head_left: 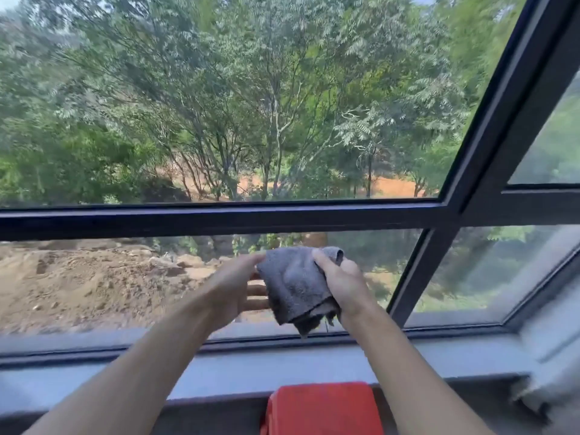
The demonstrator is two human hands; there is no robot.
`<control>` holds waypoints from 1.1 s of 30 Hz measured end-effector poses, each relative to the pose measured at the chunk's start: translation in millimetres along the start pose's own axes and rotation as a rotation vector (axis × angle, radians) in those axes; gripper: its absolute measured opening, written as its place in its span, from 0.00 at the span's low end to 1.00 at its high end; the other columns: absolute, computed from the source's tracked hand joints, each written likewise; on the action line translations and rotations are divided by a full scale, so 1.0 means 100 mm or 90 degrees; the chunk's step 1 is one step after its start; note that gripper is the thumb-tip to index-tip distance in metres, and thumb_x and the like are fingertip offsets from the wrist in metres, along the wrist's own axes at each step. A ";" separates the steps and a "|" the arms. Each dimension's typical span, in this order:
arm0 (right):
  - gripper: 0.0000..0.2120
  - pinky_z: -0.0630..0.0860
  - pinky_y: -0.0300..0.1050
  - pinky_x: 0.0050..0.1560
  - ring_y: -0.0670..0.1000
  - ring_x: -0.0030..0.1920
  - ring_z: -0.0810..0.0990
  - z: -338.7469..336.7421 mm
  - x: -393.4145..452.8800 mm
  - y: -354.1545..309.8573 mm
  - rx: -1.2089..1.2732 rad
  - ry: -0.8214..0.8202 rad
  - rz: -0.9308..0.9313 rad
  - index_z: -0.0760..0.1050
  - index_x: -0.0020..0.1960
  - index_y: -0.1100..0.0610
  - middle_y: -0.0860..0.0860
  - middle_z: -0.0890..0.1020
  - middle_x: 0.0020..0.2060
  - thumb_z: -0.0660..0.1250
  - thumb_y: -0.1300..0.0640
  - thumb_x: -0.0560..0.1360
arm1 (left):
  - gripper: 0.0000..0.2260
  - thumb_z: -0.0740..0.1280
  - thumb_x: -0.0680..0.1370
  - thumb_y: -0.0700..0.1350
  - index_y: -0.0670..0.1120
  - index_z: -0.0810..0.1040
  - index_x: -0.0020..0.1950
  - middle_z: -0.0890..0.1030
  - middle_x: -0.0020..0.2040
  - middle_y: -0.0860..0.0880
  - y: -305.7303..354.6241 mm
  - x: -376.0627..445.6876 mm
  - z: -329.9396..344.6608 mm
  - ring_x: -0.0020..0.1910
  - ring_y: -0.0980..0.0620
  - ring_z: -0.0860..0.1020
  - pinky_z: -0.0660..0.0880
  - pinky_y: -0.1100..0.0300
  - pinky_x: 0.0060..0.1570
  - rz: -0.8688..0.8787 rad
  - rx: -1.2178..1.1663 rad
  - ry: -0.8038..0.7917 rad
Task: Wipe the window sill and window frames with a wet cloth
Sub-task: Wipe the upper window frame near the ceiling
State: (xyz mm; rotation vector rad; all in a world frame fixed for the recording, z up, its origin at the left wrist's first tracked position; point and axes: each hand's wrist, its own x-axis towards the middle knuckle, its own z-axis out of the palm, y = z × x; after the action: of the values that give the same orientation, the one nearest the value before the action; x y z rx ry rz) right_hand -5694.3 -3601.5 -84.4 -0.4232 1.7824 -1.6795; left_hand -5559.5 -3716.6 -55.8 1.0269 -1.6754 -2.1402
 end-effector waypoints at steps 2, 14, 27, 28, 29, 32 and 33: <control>0.07 0.77 0.43 0.36 0.52 0.36 0.82 -0.26 -0.02 0.60 -0.065 -0.015 0.039 0.79 0.41 0.62 0.54 0.83 0.36 0.74 0.58 0.73 | 0.09 0.62 0.81 0.37 0.42 0.75 0.60 0.81 0.52 0.39 -0.66 0.20 0.25 0.42 0.46 0.82 0.80 0.54 0.36 -0.007 0.084 0.030; 0.11 0.77 0.47 0.54 0.56 0.52 0.81 -1.38 0.13 4.17 -0.325 0.112 0.261 0.78 0.45 0.50 0.56 0.83 0.47 0.68 0.66 0.72 | 0.45 0.72 0.73 0.54 0.54 0.45 0.80 0.46 0.78 0.35 -4.32 0.73 0.59 0.76 0.33 0.53 0.60 0.43 0.73 -0.322 0.542 0.087; 0.18 0.71 0.45 0.50 0.47 0.38 0.64 -1.07 0.15 4.61 -0.490 0.132 0.326 0.75 0.56 0.54 0.59 0.72 0.58 0.55 0.65 0.71 | 0.54 0.79 0.65 0.54 0.61 0.41 0.76 0.58 0.71 0.38 -4.92 0.88 0.33 0.67 0.34 0.65 0.68 0.41 0.63 -0.371 0.476 0.203; 0.18 0.72 0.45 0.50 0.46 0.38 0.63 -0.92 0.11 4.61 -0.482 0.131 0.320 0.75 0.55 0.54 0.58 0.72 0.58 0.54 0.65 0.70 | 0.55 0.79 0.65 0.55 0.61 0.41 0.76 0.58 0.71 0.37 -4.91 0.85 0.17 0.67 0.34 0.65 0.68 0.41 0.63 -0.370 0.479 0.207; 0.18 0.71 0.45 0.49 0.45 0.38 0.63 -0.78 0.08 4.61 -0.481 0.130 0.319 0.75 0.54 0.54 0.58 0.72 0.58 0.54 0.64 0.70 | 0.55 0.79 0.65 0.55 0.61 0.41 0.76 0.59 0.71 0.37 -4.90 0.81 0.03 0.67 0.34 0.65 0.68 0.41 0.63 -0.370 0.483 0.210; 0.15 0.67 0.43 0.45 0.45 0.37 0.63 -0.20 -0.01 4.64 -0.479 0.101 0.329 0.75 0.55 0.55 0.58 0.74 0.57 0.56 0.63 0.72 | 0.56 0.80 0.64 0.55 0.61 0.41 0.76 0.59 0.72 0.37 -4.88 0.69 -0.58 0.68 0.34 0.65 0.68 0.40 0.64 -0.379 0.489 0.227; 0.15 0.66 0.43 0.43 0.45 0.37 0.63 0.01 -0.05 4.65 -0.473 0.097 0.335 0.75 0.55 0.55 0.59 0.74 0.57 0.56 0.63 0.72 | 0.56 0.80 0.64 0.55 0.61 0.41 0.77 0.58 0.72 0.37 -4.88 0.63 -0.80 0.68 0.34 0.65 0.67 0.40 0.64 -0.381 0.490 0.230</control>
State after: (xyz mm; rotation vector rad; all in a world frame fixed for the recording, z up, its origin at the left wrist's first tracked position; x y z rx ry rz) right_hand -5599.7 -3538.7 -535.4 -0.1057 2.3435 -0.6745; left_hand -5441.9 -3659.0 -536.4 2.2008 -2.2256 -1.3706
